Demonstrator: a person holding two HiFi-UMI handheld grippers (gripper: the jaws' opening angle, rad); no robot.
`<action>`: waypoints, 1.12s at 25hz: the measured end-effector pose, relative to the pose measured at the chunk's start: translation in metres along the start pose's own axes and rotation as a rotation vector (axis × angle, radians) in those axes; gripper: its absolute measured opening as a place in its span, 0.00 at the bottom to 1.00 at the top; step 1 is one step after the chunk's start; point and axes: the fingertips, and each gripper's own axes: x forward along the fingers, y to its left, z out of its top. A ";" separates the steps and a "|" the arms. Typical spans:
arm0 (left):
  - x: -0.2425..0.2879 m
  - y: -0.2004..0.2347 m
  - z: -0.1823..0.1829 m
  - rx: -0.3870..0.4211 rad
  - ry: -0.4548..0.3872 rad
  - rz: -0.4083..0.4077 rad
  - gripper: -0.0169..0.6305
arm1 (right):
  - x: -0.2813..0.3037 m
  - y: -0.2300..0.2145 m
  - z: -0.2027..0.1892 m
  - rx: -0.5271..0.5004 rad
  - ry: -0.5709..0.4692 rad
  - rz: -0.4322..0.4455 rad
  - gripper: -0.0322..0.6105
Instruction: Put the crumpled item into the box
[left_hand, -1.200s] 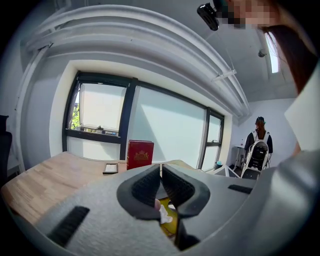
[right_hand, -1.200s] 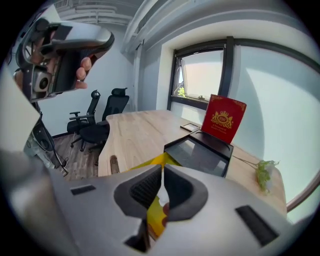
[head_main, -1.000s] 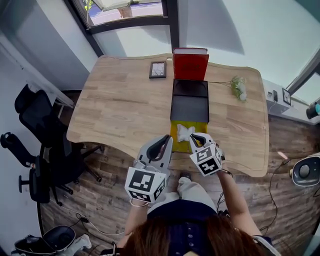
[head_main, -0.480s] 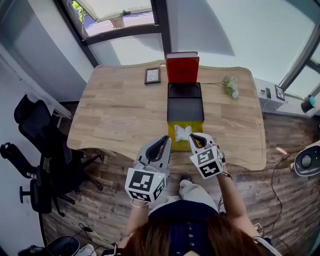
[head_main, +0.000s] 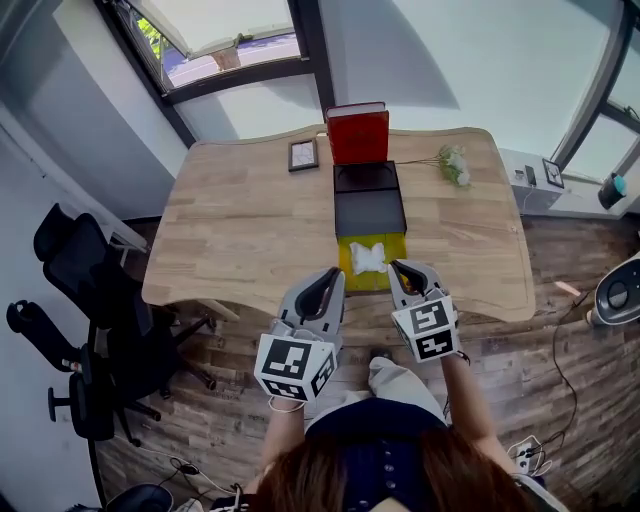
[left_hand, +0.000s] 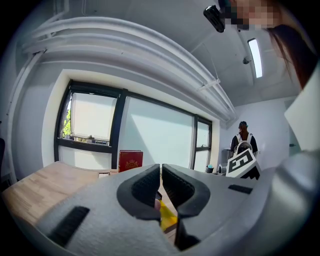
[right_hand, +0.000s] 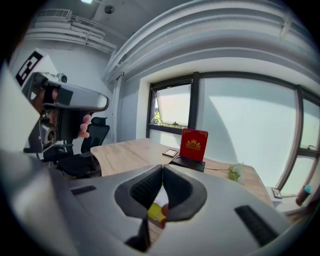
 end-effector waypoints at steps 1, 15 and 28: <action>-0.002 -0.001 0.001 0.001 -0.002 -0.002 0.08 | -0.005 0.001 0.003 0.005 -0.012 -0.007 0.09; -0.036 -0.017 0.008 0.026 -0.032 -0.030 0.08 | -0.060 0.022 0.023 -0.002 -0.106 -0.078 0.09; -0.068 -0.027 0.008 0.052 -0.050 -0.048 0.08 | -0.107 0.044 0.044 0.000 -0.200 -0.128 0.09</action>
